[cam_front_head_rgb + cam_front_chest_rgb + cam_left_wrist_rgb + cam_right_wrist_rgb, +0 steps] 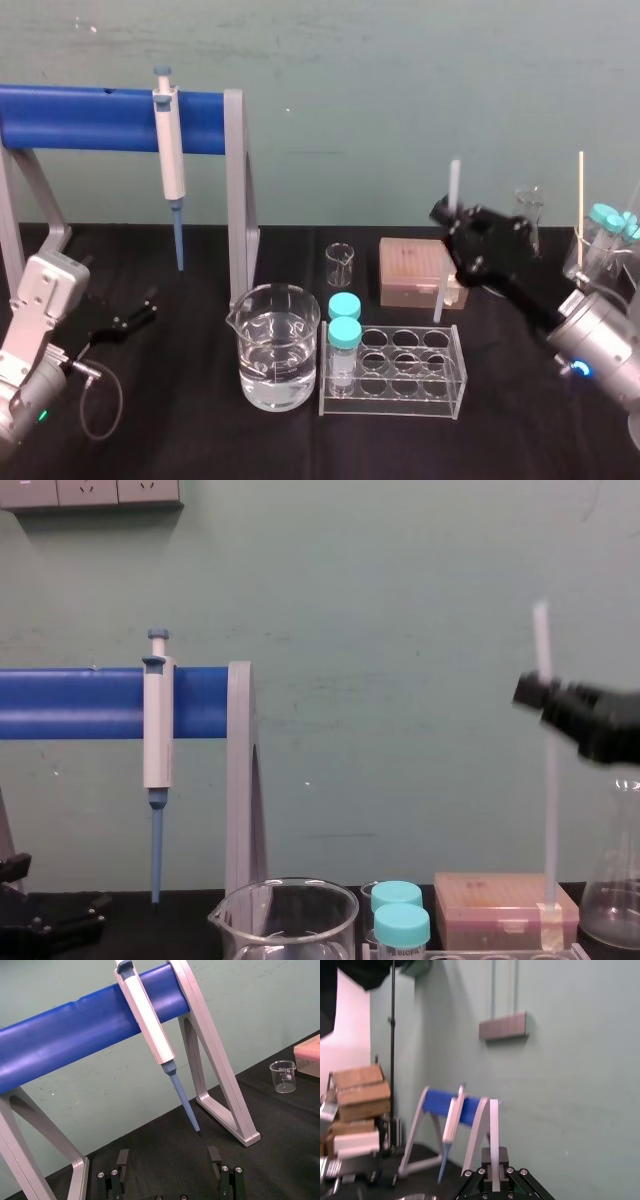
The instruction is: Pick up the stirring rod with one hand, then place it down.
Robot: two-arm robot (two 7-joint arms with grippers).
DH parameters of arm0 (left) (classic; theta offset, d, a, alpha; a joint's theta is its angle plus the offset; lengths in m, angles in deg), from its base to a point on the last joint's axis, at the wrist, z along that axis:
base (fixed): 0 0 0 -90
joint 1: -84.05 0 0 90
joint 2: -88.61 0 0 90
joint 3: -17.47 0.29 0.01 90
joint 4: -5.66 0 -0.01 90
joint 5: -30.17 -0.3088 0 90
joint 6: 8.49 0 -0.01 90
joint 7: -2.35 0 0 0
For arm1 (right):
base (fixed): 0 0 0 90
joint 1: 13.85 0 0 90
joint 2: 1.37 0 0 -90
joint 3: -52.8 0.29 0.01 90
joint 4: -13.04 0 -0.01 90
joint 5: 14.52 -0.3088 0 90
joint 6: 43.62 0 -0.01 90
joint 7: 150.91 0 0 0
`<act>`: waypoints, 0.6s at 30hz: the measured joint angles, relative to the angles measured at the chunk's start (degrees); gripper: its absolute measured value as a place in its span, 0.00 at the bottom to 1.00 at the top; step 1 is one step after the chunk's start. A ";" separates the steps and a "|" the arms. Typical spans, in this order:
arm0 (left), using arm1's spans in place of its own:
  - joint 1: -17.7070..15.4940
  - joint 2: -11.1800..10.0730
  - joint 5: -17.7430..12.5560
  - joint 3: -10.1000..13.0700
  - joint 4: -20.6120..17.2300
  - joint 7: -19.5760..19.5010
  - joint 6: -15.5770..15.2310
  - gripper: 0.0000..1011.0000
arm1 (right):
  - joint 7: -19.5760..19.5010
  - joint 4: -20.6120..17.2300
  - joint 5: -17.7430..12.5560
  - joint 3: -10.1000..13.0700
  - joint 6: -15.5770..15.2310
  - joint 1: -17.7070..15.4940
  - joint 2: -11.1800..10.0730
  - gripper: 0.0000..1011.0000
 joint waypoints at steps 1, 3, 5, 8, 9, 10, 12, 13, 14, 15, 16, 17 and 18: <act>0.00 0.00 0.00 0.00 0.00 0.00 0.00 0.99 | 0.00 0.00 0.00 0.00 0.00 0.00 0.00 0.07; 0.00 0.00 0.00 0.00 0.00 0.00 0.00 0.99 | 0.10 -0.65 -1.00 1.33 0.09 0.55 0.41 0.07; 0.00 0.00 0.00 0.00 0.00 0.00 0.00 0.99 | 0.07 -0.78 -1.13 1.92 0.14 1.01 0.56 0.07; 0.00 0.00 0.00 0.00 0.00 0.00 0.00 0.99 | 0.05 -0.78 -1.09 2.78 0.32 1.94 0.69 0.07; 0.00 0.00 0.00 0.00 0.00 0.00 0.00 0.99 | 0.05 -0.74 -1.06 2.95 0.36 2.15 0.71 0.07; 0.00 0.00 0.00 0.00 0.00 0.00 0.00 0.99 | 0.06 -0.56 -0.95 3.20 0.41 2.56 0.72 0.07; 0.00 0.00 0.00 0.00 0.00 0.00 0.00 0.99 | 0.07 -0.39 -0.74 3.39 0.43 2.85 0.72 0.07; 0.00 0.00 0.00 0.00 0.00 0.00 0.00 0.99 | 0.09 -0.17 -0.50 3.50 0.44 3.13 0.72 0.07; 0.00 0.00 0.00 0.00 0.00 0.00 0.00 0.99 | 0.11 -0.06 -0.38 3.55 0.44 3.25 0.72 0.07; 0.00 0.00 0.00 0.00 0.00 0.00 0.00 0.99 | 0.12 0.04 -0.20 3.59 0.44 3.35 0.72 0.07; 0.00 0.00 0.00 0.00 0.00 0.00 0.00 0.99 | 0.13 0.20 0.01 3.62 0.41 3.48 0.74 0.07; 0.00 0.00 0.00 0.00 0.00 0.00 0.00 0.99 | 0.14 0.25 0.12 3.63 0.40 3.53 0.75 0.07; 0.00 0.00 0.00 0.00 0.00 0.00 0.00 0.99 | 0.14 0.29 0.25 3.64 0.37 3.57 0.76 0.07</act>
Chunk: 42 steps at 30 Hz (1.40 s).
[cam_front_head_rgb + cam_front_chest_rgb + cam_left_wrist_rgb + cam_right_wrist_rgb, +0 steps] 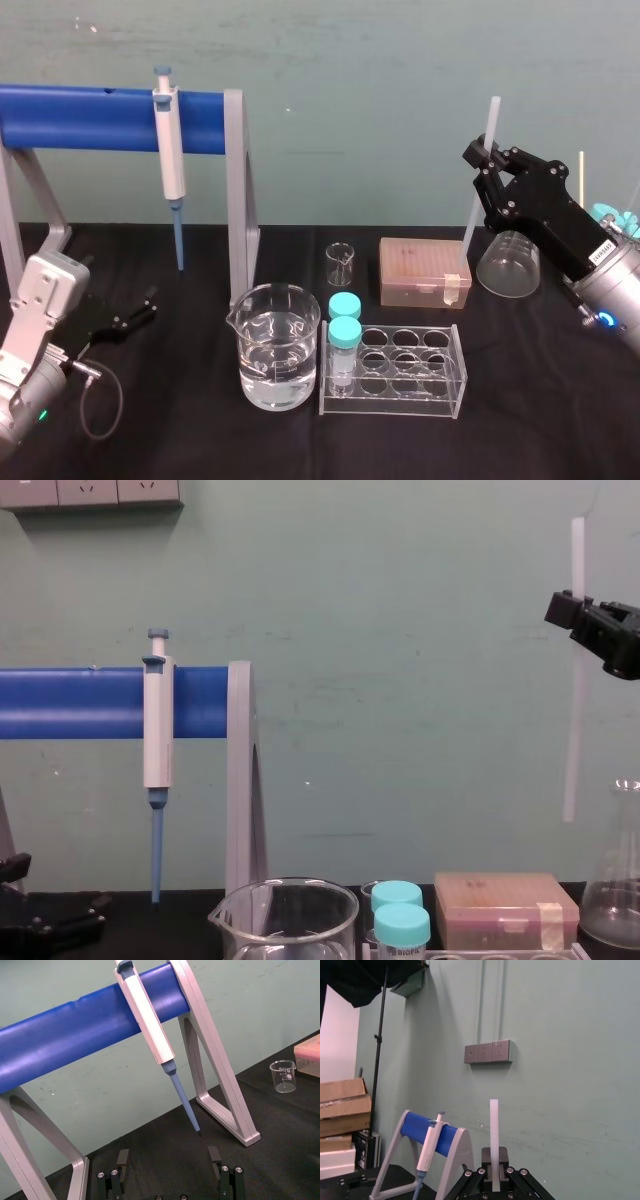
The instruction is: Pick up the stirring rod with one hand, then place it down.
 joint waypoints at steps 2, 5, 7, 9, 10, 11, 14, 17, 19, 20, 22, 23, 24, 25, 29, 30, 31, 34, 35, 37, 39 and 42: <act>0.00 0.00 0.00 0.00 0.00 0.00 0.00 0.99 | 0.00 0.07 0.19 0.07 -0.13 0.03 0.05 0.07; 0.00 0.00 0.00 0.00 0.00 0.00 0.00 0.99 | -0.02 0.07 0.46 0.17 -0.32 -0.08 0.10 0.07; 0.00 0.00 0.00 0.00 0.00 0.00 0.00 0.99 | -0.02 0.04 0.50 0.24 -0.45 -0.20 0.10 0.07; 0.00 0.00 0.00 0.00 0.00 0.00 0.00 0.99 | -0.02 0.01 0.52 0.28 -0.48 -0.31 0.10 0.07; 0.00 0.00 0.00 0.00 0.00 0.00 0.00 0.99 | -0.02 0.00 0.53 0.30 -0.50 -0.34 0.09 0.07; 0.00 0.00 0.00 0.00 0.00 0.00 0.00 0.99 | -0.01 0.00 0.55 0.35 -0.52 -0.41 0.09 0.07; 0.00 0.00 0.00 0.00 0.00 0.00 0.00 0.99 | 0.04 0.00 0.58 0.41 -0.57 -0.49 0.11 0.07; 0.00 0.00 0.00 0.00 0.00 0.00 0.00 0.99 | 0.16 0.00 0.58 0.45 -0.59 -0.54 0.14 0.07; 0.00 0.00 0.00 0.00 0.00 0.00 0.00 0.99 | 0.25 0.00 0.57 0.47 -0.60 -0.61 0.14 0.07; 0.00 0.00 0.00 0.00 0.00 0.00 0.00 0.99 | 0.28 0.00 0.57 0.49 -0.61 -0.65 0.14 0.07; 0.00 0.00 0.00 0.00 0.00 0.00 0.00 0.99 | 0.33 -0.02 0.54 0.56 -0.65 -0.71 0.14 0.07; 0.00 0.00 0.00 0.00 0.00 0.00 0.00 0.99 | 0.35 -0.02 0.53 0.58 -0.66 -0.73 0.13 0.07; 0.00 0.00 0.00 0.00 0.00 0.00 0.00 0.99 | 0.37 -0.02 0.52 0.59 -0.69 -0.77 0.12 0.07; 0.00 0.00 0.00 0.00 0.00 0.00 0.00 0.99 | 0.38 -0.02 0.52 0.59 -0.70 -0.78 0.12 0.07; 0.00 0.00 0.00 0.00 0.00 0.00 0.00 0.99 | 0.42 0.00 0.49 0.60 -0.78 -0.84 0.14 0.07; 0.00 0.00 0.00 0.00 0.00 0.00 0.00 0.99 | 0.43 0.01 0.49 0.60 -0.78 -0.84 0.15 0.07; 0.00 0.00 0.00 0.00 0.00 0.00 0.00 0.99 | 0.44 0.01 0.48 0.60 -0.80 -0.84 0.16 0.07; 0.00 0.00 0.00 0.00 0.00 0.00 0.00 0.99 | 0.47 0.03 0.46 0.58 -0.88 -0.84 0.16 0.07; 0.00 0.00 0.00 0.00 0.00 0.00 0.00 0.99 | 0.50 0.03 0.45 0.57 -0.91 -0.84 0.16 0.07; 0.00 0.00 0.00 0.00 0.00 0.00 0.00 0.99 | 0.54 0.05 0.44 0.53 -0.92 -0.84 0.15 0.07; 0.00 0.00 0.00 0.00 0.00 0.00 0.00 0.99 | 0.55 0.09 0.45 0.46 -0.92 -0.84 0.15 0.07; 0.00 0.00 0.00 0.00 0.00 0.00 0.00 0.99 | 0.55 0.12 0.46 0.42 -0.92 -0.84 0.17 0.07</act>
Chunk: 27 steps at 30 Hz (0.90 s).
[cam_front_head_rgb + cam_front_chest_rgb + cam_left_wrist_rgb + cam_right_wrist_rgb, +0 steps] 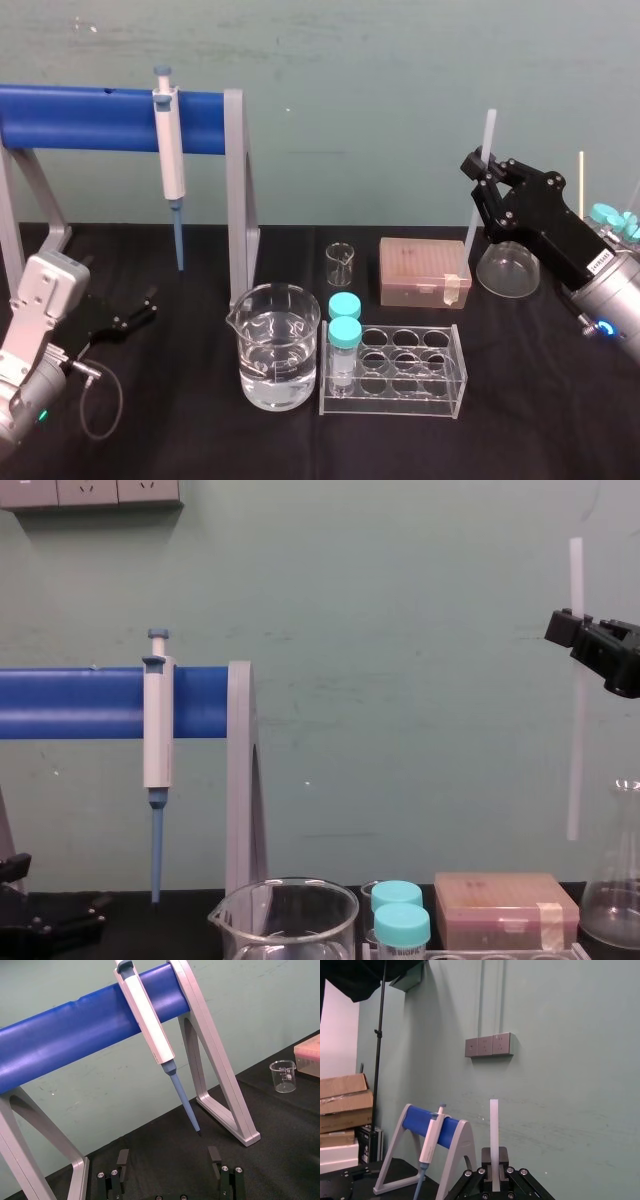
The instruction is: Pick up the stirring rod with one hand, then place it down.
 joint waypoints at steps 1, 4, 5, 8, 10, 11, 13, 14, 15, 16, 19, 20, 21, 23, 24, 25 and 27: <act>0.00 0.00 0.00 0.00 0.00 0.00 0.00 0.99 | 0.00 0.00 0.00 -0.01 0.00 0.00 0.00 0.07; 0.00 0.00 0.00 0.00 0.00 0.00 0.00 0.99 | 0.00 0.00 0.00 -0.03 -0.04 0.01 0.00 0.07; 0.00 0.00 0.00 0.00 0.00 0.00 0.00 0.99 | 0.00 0.00 0.00 -0.03 -0.05 0.02 0.00 0.07; 0.00 0.00 0.00 0.00 0.00 0.00 0.00 0.99 | -0.01 0.00 0.00 -0.07 -0.08 0.02 0.00 0.07; 0.00 0.00 0.00 0.00 0.00 0.00 0.00 0.99 | -0.02 0.00 0.00 -0.08 -0.10 0.02 0.01 0.07; 0.00 0.00 0.00 0.00 0.00 0.00 0.00 0.99 | -0.02 0.00 0.00 -0.09 -0.11 0.02 0.01 0.07; 0.00 0.00 0.00 0.00 0.00 0.00 0.00 0.99 | -0.02 0.00 0.01 -0.09 -0.12 0.02 0.01 0.07; 0.00 0.00 0.00 0.00 0.00 0.00 0.00 0.99 | -0.03 0.00 0.00 -0.09 -0.13 0.02 0.00 0.07; 0.00 0.00 0.00 0.00 0.00 0.00 0.00 0.99 | -0.04 0.00 0.01 -0.09 -0.17 0.04 0.00 0.07; 0.00 0.00 0.00 0.00 0.00 0.00 0.00 0.99 | -0.04 0.00 0.01 -0.09 -0.18 0.06 0.00 0.07; 0.00 0.00 0.00 0.00 0.00 0.00 0.00 0.99 | -0.04 0.02 0.02 -0.11 -0.22 0.13 0.00 0.07; 0.00 0.00 0.00 0.00 0.00 0.00 0.00 0.99 | -0.04 0.06 0.02 -0.11 -0.23 0.15 0.00 0.07; 0.00 0.00 0.00 0.00 0.00 0.00 0.00 0.99 | -0.04 0.07 0.02 -0.12 -0.24 0.16 0.00 0.07; 0.00 0.00 0.00 0.00 0.00 0.00 0.00 0.99 | -0.04 0.17 0.02 -0.13 -0.24 0.22 0.02 0.07; 0.00 0.00 0.00 0.00 0.00 0.00 0.00 0.99 | -0.04 0.22 0.03 -0.14 -0.24 0.26 0.04 0.07; 0.00 -0.01 0.00 0.00 0.00 0.00 0.00 0.99 | -0.04 0.25 0.03 -0.15 -0.23 0.29 0.06 0.07; 0.00 0.00 0.00 0.00 0.00 0.00 0.00 0.99 | -0.04 0.32 0.03 -0.17 -0.22 0.34 0.08 0.07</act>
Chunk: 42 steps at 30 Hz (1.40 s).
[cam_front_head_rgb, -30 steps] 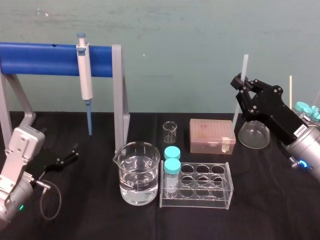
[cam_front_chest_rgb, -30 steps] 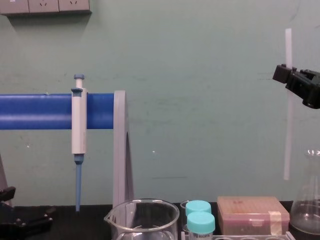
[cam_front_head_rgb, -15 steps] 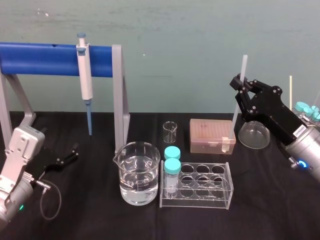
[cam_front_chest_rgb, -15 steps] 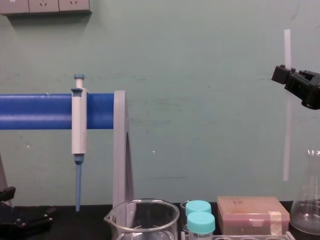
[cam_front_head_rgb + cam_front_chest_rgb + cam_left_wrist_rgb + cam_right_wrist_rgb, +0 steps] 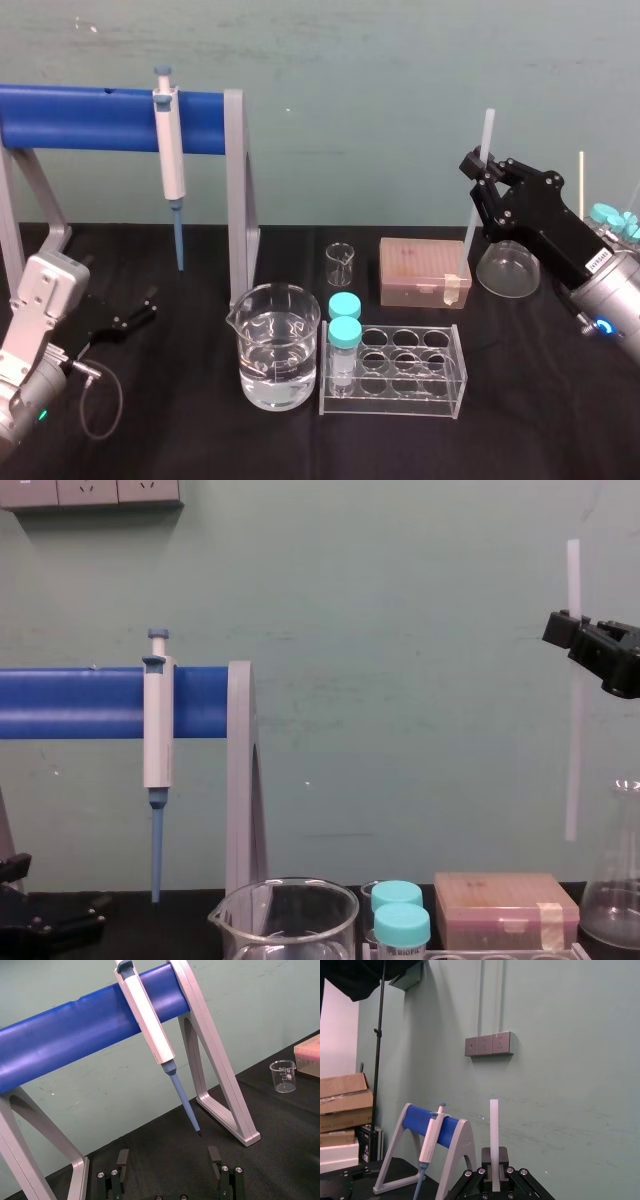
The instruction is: Pick up the stirring rod with one hand, then place it down.
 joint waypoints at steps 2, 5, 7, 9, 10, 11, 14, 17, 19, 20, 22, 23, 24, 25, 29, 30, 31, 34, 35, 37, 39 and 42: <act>0.00 0.00 0.00 0.00 0.00 0.00 0.00 0.99 | 0.00 0.03 0.01 -0.06 0.00 0.05 0.02 0.07; 0.00 0.00 0.00 0.00 0.00 0.00 0.00 0.99 | 0.00 0.13 0.05 -0.13 0.02 0.08 0.05 0.07; 0.00 0.00 0.00 0.00 0.00 0.00 0.00 0.99 | 0.00 0.15 0.06 -0.14 0.03 0.09 0.06 0.07; 0.00 0.00 0.00 0.00 0.00 0.00 0.00 0.99 | 0.00 0.19 0.08 -0.16 0.06 0.09 0.07 0.07; 0.00 0.00 0.00 0.00 0.00 0.00 0.00 0.99 | 0.00 0.19 0.08 -0.16 0.06 0.09 0.07 0.07; 0.00 0.00 0.00 0.00 0.00 0.00 0.00 0.99 | 0.00 0.25 0.08 -0.16 0.08 0.12 0.10 0.07; 0.00 0.00 0.00 0.00 0.00 0.00 0.00 0.99 | 0.03 0.34 0.07 -0.17 0.12 0.12 0.10 0.07; 0.00 0.00 0.00 0.00 0.00 0.00 0.00 0.99 | 0.08 0.49 0.05 -0.16 0.17 0.13 0.09 0.07; 0.00 0.00 0.00 0.00 0.00 0.00 0.00 0.99 | 0.14 0.62 0.05 -0.16 0.20 0.17 0.10 0.07; 0.00 0.00 0.00 0.00 0.00 0.00 0.00 0.99 | 0.17 0.64 0.05 -0.16 0.20 0.18 0.10 0.07; 0.00 0.00 0.00 0.00 0.00 0.00 0.00 0.99 | 0.26 0.73 0.03 -0.16 0.24 0.21 0.10 0.07; 0.00 0.00 0.00 0.00 0.00 0.00 0.00 0.99 | 0.28 0.76 0.02 -0.16 0.25 0.22 0.11 0.07; 0.00 0.00 0.00 0.00 0.00 0.00 0.00 0.99 | 0.30 0.77 0.02 -0.17 0.27 0.23 0.11 0.07; 0.00 0.00 0.00 0.00 0.00 0.00 0.00 0.99 | 0.32 0.79 0.01 -0.17 0.28 0.23 0.12 0.07; 0.00 0.00 0.00 0.00 0.00 0.00 0.00 0.99 | 0.52 0.89 -0.13 -0.17 0.37 0.29 0.11 0.07; 0.00 0.00 0.00 0.00 0.00 0.00 0.00 0.99 | 0.56 0.92 -0.19 -0.17 0.41 0.30 0.12 0.07; 0.00 0.00 0.00 0.00 0.00 0.00 0.00 0.99 | 0.63 0.95 -0.26 -0.17 0.46 0.31 0.13 0.07; 0.00 0.00 0.00 0.00 0.00 0.00 0.00 0.99 | 0.99 1.17 -0.55 -0.20 0.64 0.36 0.17 0.07; 0.00 0.00 0.00 0.00 0.00 0.00 0.00 0.99 | 1.25 1.32 -0.82 -0.22 0.71 0.40 0.20 0.07; 0.00 0.00 0.00 0.00 0.00 0.00 0.00 0.99 | 1.50 1.48 -1.02 -0.26 0.76 0.45 0.20 0.07; 0.00 0.00 0.00 0.00 0.00 0.00 0.00 0.99 | 1.88 1.70 -1.34 -0.33 0.88 0.51 0.20 0.07; 0.00 0.00 0.00 0.00 0.00 0.00 0.00 0.99 | 2.21 1.79 -1.62 -0.41 0.98 0.53 0.14 0.07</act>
